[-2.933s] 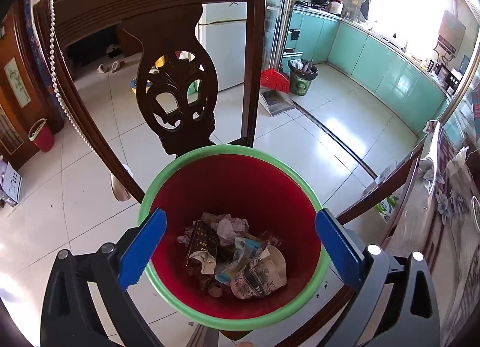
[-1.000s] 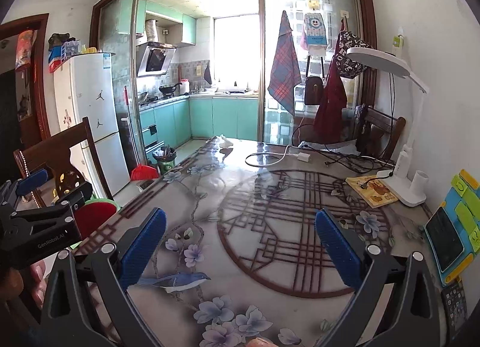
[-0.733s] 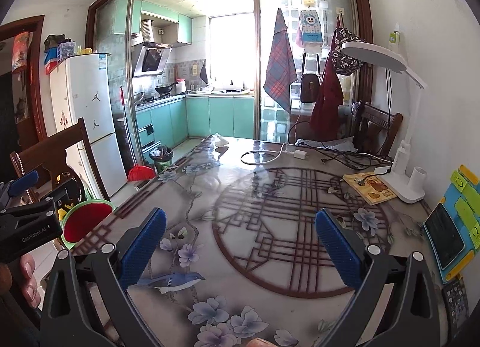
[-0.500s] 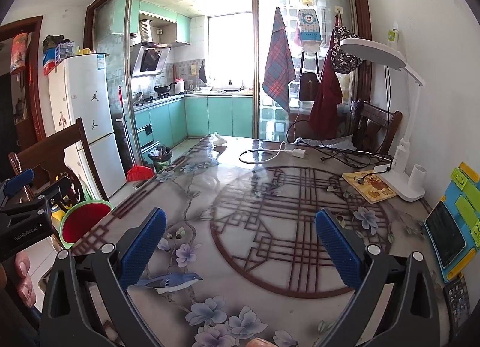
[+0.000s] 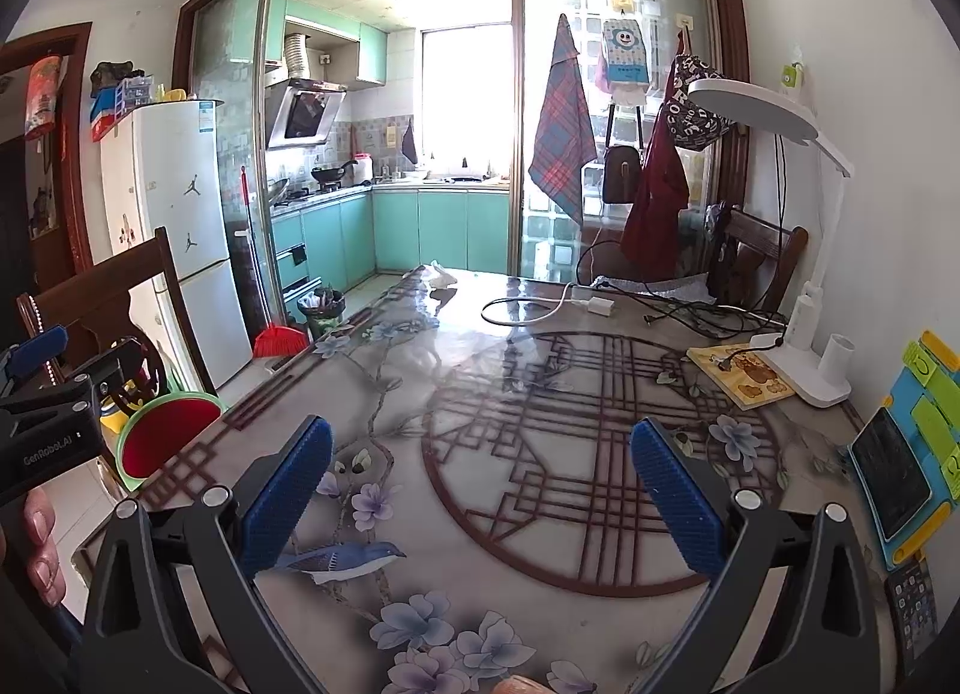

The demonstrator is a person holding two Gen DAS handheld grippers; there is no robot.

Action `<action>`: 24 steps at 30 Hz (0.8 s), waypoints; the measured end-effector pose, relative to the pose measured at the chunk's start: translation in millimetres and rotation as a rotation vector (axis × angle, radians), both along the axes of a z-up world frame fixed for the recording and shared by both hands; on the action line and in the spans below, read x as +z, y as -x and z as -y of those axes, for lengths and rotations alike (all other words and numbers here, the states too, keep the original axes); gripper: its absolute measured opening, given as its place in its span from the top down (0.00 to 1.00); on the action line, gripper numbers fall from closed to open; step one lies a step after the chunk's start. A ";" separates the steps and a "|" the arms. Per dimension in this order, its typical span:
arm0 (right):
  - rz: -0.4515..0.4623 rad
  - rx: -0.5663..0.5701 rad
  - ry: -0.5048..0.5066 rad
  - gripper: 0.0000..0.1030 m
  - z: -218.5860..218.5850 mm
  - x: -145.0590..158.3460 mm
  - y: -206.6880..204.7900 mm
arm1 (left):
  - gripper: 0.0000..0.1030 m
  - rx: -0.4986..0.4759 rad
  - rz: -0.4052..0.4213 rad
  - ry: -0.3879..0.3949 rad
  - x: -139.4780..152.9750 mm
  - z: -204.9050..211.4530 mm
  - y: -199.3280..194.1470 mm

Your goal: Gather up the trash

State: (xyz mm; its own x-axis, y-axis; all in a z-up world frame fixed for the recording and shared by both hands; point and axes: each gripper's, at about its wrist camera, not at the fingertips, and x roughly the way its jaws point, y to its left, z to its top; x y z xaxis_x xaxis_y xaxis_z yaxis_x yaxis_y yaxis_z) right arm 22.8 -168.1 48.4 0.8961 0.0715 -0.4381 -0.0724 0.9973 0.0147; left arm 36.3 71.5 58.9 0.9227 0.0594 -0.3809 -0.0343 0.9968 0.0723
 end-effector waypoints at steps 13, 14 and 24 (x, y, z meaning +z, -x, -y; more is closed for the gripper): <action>-0.004 0.007 0.007 0.06 -2.5 -1.1 0.2 | 0.04 0.000 0.001 0.002 -0.7 0.9 -0.2; -0.004 0.007 0.009 0.06 -2.7 -1.2 0.3 | 0.04 0.001 0.000 0.003 -0.7 1.0 -0.1; -0.004 0.007 0.014 0.06 -2.6 -1.8 0.0 | 0.04 0.010 0.003 0.032 -1.8 -0.1 -1.1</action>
